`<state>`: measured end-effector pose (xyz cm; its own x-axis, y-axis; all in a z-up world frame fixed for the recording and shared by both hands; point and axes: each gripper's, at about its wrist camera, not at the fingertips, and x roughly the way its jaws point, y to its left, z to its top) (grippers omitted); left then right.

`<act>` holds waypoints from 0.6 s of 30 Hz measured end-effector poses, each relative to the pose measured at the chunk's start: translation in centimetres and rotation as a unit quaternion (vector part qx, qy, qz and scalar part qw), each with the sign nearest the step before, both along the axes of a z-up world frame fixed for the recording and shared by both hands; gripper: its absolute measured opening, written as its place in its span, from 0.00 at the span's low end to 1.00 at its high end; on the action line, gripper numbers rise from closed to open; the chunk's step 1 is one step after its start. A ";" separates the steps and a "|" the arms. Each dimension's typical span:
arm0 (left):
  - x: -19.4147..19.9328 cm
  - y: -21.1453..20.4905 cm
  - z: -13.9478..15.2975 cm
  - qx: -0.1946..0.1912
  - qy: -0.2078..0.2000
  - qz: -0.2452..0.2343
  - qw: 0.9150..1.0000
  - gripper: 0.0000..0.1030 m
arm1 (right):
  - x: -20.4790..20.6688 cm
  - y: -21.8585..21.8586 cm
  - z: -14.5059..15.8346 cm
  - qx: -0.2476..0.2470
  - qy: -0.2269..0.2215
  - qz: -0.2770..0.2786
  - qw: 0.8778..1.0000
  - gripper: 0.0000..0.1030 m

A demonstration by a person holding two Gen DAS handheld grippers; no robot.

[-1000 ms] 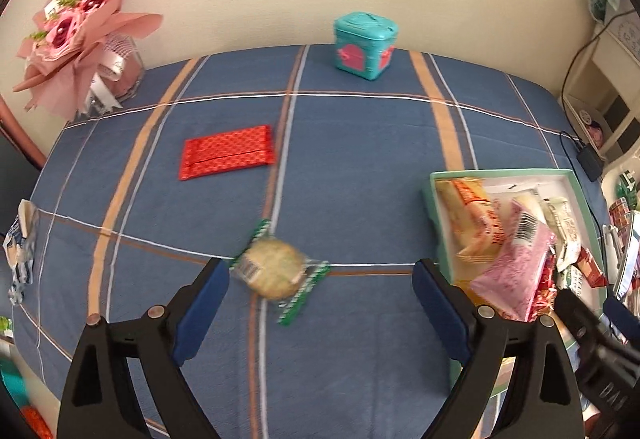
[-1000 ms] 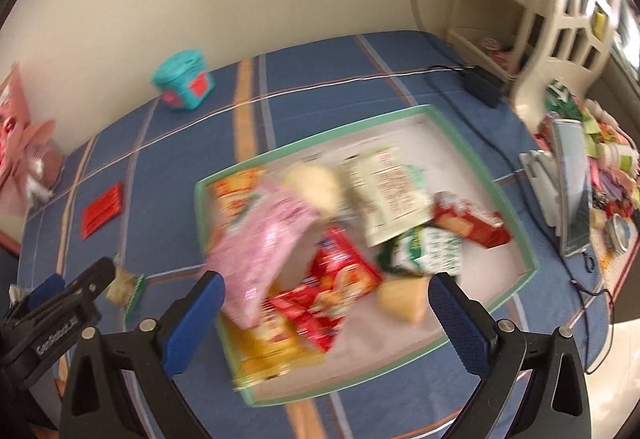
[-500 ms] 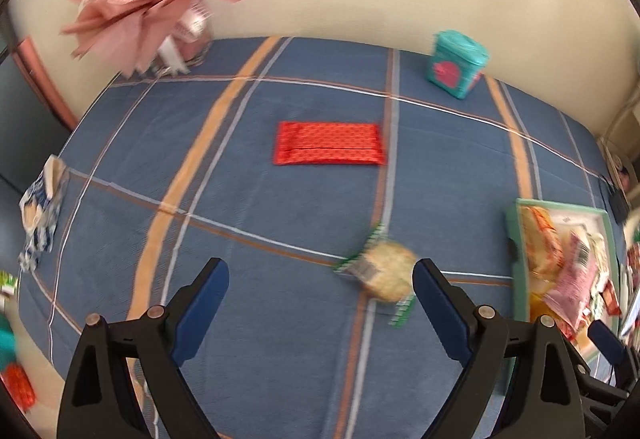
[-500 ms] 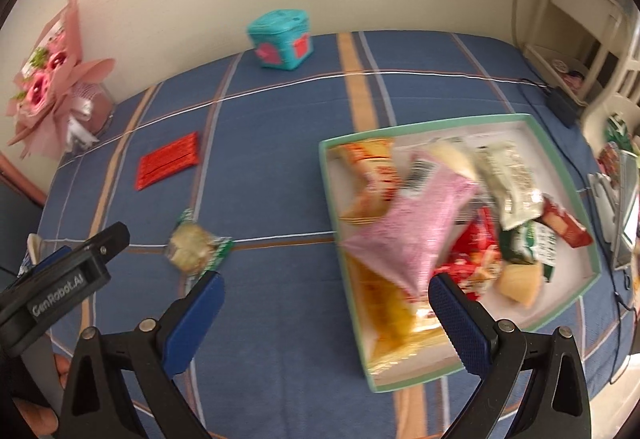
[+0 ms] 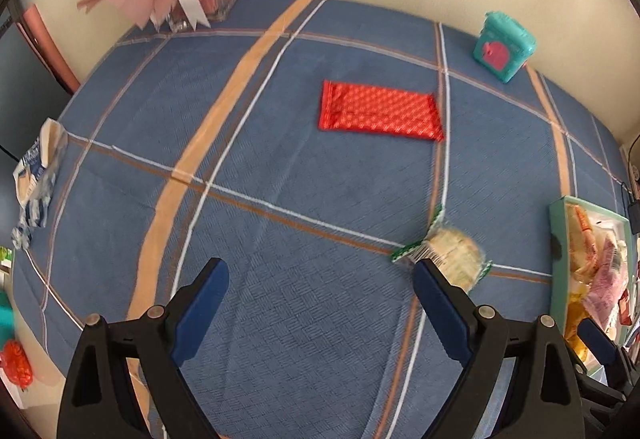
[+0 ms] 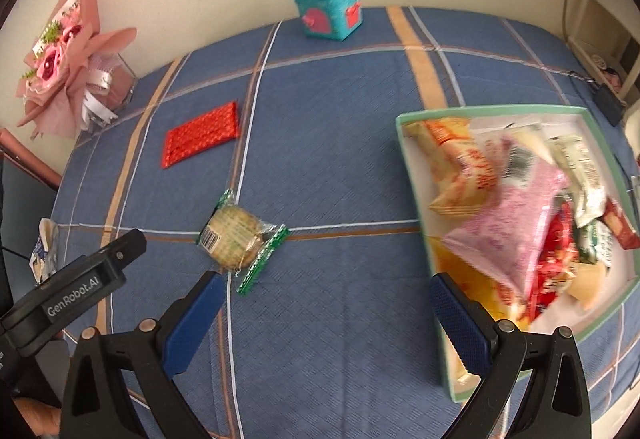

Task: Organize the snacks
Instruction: 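Move both grippers back toward the round biscuit and red wafer bar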

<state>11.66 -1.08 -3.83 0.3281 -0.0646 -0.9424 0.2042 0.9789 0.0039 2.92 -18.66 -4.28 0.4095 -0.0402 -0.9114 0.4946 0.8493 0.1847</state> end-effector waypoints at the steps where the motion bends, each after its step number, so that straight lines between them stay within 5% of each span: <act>1: 0.1 0.0 -0.3 0.000 0.003 0.001 1.000 0.91 | 0.3 0.1 -0.5 0.002 0.004 0.002 1.000 1.00; 18: 1.7 1.8 -4.2 0.000 0.045 0.044 0.998 0.91 | 4.0 2.6 -3.9 -0.004 0.032 0.051 0.998 1.00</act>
<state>13.38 0.75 -8.05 0.2466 -0.0391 -0.9683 0.1162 0.9932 -0.0105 6.95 -16.03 -8.18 0.3533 -0.0078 -0.9355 0.4159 0.8970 0.1496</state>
